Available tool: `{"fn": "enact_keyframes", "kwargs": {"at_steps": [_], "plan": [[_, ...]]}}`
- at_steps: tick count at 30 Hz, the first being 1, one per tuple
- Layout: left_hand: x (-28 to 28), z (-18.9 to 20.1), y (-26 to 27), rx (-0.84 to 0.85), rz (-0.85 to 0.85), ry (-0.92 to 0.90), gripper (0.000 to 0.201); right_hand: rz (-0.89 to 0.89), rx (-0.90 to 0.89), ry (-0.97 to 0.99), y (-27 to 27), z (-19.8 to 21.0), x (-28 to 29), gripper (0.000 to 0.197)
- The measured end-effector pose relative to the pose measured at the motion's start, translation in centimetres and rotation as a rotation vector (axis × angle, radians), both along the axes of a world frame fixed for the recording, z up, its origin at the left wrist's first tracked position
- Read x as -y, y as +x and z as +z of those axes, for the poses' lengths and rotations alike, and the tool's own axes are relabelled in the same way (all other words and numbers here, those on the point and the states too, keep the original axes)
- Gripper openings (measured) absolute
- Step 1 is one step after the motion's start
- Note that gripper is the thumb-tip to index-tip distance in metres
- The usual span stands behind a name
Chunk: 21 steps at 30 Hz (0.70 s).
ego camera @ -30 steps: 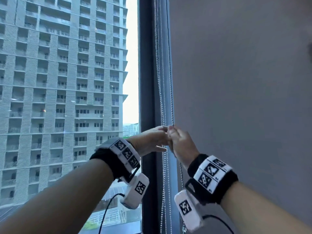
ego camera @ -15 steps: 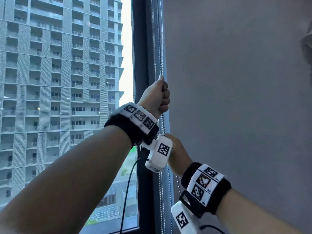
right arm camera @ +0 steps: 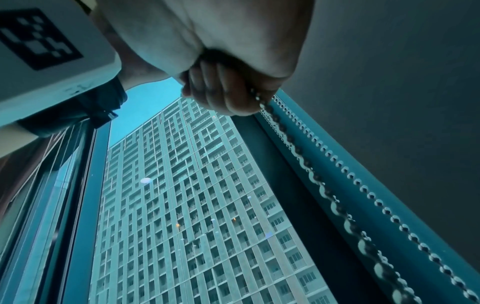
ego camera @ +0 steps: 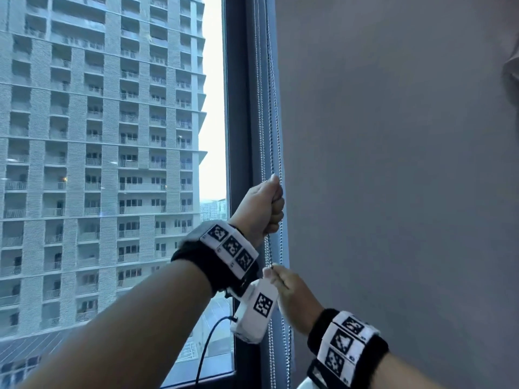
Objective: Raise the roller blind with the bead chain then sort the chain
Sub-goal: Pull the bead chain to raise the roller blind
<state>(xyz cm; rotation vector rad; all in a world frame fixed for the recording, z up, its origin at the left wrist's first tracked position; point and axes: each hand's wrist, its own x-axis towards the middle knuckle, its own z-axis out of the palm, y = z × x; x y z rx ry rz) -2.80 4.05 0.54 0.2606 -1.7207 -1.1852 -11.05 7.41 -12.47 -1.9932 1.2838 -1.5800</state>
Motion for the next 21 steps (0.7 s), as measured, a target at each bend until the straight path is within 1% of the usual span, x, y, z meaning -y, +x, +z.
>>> {"fn": "enact_keyframes", "kwargs": {"at_steps": [4,8,12,17,19,21], "plan": [[-0.2,0.0,0.2,-0.007,0.002,-0.023,0.043,0.068,0.034,0.031,0.1,0.6,-0.1,0.032],[0.2,-0.2,0.8,-0.064,0.009,-0.032,0.044,0.091,0.06,0.025,0.1,0.9,0.1,0.034],[1.1,-0.9,1.8,-0.161,-0.063,0.072,0.04,0.13,0.062,0.054,0.0,0.8,0.9,0.035],[2.2,-2.6,2.6,-0.201,-0.06,0.143,0.036,0.112,0.019,0.064,0.0,0.7,1.9,0.041],[2.7,-2.7,3.0,-0.214,-0.049,0.168,0.036,0.1,0.044,0.053,0.1,0.8,2.2,0.038],[3.2,-2.6,3.4,-0.225,-0.028,0.182,0.035,0.058,0.081,0.023,0.2,0.9,2.7,0.031]]}}
